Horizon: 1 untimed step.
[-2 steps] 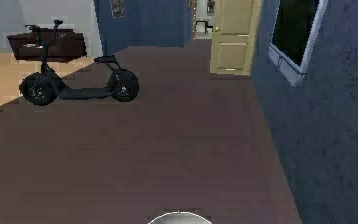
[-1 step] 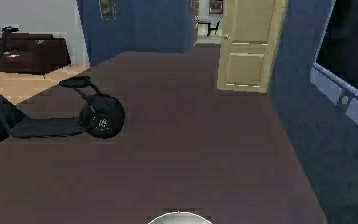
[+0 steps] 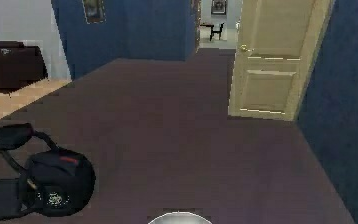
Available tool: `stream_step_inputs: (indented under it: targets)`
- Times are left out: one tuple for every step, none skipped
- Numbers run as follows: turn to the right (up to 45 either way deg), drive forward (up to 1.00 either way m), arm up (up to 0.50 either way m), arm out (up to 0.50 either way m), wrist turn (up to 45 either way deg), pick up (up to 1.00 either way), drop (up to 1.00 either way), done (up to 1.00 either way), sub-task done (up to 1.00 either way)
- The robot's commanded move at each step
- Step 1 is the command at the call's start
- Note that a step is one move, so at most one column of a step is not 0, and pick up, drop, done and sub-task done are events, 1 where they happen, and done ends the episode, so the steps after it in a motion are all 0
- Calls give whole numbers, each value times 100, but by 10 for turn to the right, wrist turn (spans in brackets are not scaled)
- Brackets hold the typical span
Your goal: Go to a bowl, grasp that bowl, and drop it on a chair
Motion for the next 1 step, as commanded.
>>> stream_step_inputs:
  targets:
    - [0,100,0,0,0,0,0,0,0]
